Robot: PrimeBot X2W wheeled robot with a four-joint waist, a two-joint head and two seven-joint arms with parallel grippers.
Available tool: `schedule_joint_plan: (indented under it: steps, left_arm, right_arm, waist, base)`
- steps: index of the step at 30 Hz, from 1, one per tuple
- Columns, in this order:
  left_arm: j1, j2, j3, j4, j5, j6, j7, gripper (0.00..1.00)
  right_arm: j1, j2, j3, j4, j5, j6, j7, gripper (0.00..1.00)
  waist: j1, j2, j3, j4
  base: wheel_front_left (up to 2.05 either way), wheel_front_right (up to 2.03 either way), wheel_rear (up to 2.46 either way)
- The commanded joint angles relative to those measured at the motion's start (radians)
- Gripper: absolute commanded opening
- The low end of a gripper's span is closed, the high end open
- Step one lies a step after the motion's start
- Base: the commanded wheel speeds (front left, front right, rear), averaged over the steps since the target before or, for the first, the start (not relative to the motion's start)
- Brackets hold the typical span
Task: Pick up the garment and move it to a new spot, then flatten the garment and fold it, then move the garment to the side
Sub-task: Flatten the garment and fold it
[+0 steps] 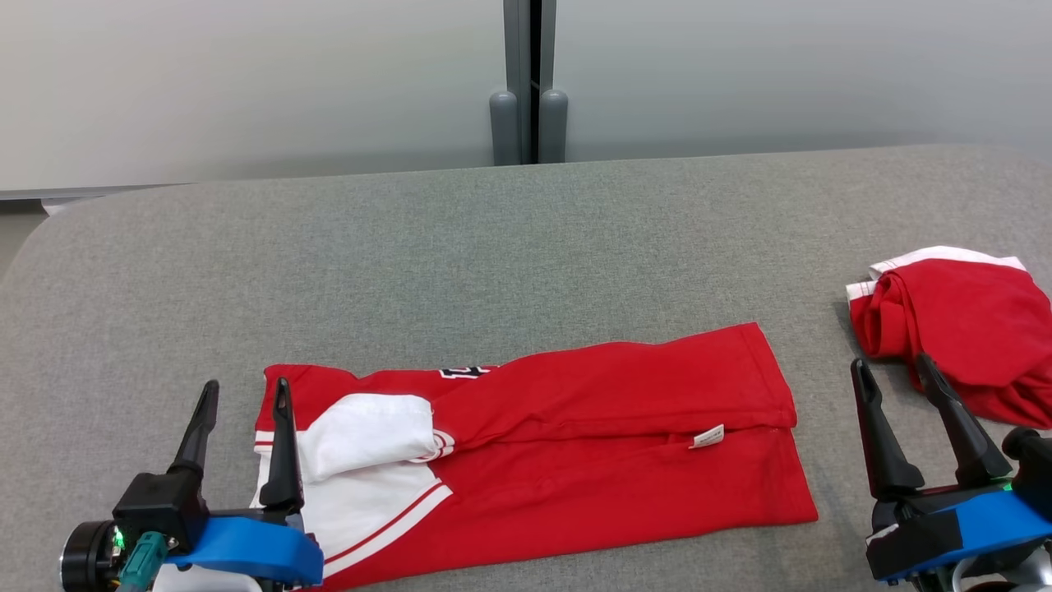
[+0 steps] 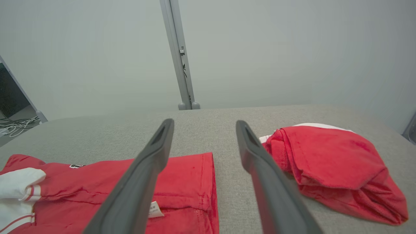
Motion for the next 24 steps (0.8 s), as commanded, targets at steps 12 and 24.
schedule_joint_plan:
  steps: [12,24]
  left_arm:
    - [0.015,0.024,-0.007,-0.063,0.013,0.032,0.035,1.0]
    - [-0.137,-0.005,-0.03,-0.06,0.035,-0.002,-0.007,1.0]
  right_arm:
    - [0.025,0.009,-0.018,-0.02,-0.006,0.0,0.022,1.0]
    - [-0.059,-0.025,-0.019,0.148,0.0,0.0,0.021,1.0]
  waist:
    - [0.0001,0.0001,0.011,0.012]
    - [0.0001,0.0001,0.156,0.106]
  base:
    - [0.0,0.0,0.0]
    - [0.0,0.0,0.0]
